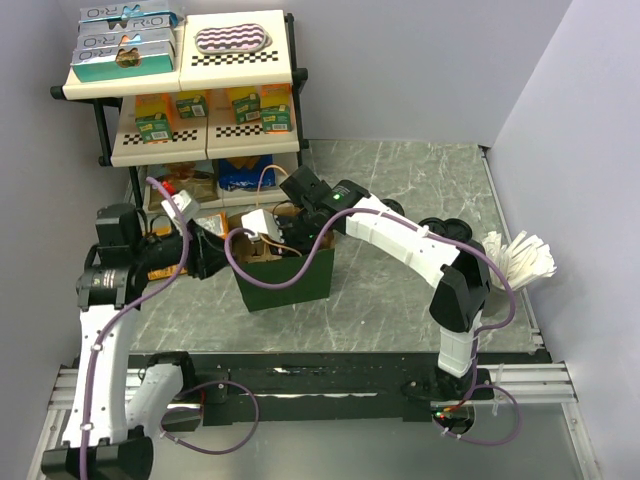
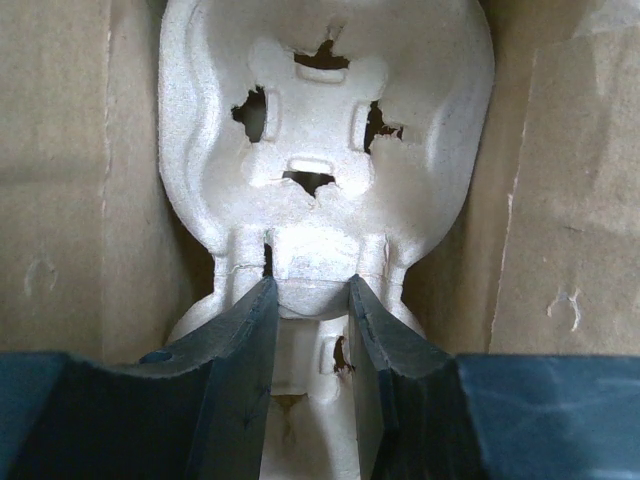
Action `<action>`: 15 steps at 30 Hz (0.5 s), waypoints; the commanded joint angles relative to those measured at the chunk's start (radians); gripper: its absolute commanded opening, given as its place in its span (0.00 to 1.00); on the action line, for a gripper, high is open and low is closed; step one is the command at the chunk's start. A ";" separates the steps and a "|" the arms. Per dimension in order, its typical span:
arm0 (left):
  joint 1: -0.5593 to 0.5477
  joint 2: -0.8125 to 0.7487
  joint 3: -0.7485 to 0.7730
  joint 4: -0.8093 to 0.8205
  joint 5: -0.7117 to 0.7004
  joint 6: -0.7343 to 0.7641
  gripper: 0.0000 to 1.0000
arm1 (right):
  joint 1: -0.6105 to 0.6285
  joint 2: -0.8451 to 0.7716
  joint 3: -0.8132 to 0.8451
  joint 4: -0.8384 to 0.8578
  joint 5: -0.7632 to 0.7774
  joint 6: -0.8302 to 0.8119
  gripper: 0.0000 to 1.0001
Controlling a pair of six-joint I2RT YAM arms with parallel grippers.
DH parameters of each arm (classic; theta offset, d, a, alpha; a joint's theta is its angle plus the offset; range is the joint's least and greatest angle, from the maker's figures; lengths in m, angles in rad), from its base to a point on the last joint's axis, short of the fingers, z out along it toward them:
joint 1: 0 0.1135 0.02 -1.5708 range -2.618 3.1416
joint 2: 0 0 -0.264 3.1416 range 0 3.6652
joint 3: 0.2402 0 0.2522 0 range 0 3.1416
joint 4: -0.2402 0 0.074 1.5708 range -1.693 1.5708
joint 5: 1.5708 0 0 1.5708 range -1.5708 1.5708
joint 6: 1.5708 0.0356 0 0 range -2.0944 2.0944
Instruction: Pack the takeout coffee
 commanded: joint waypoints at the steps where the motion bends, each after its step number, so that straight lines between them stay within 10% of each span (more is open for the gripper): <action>1: -0.066 -0.018 -0.032 0.326 -0.043 -0.244 0.52 | -0.007 0.006 0.018 0.022 -0.013 0.031 0.00; 15: -0.252 -0.021 -0.082 0.440 -0.305 -0.352 0.45 | -0.008 0.035 0.055 0.030 0.006 0.141 0.00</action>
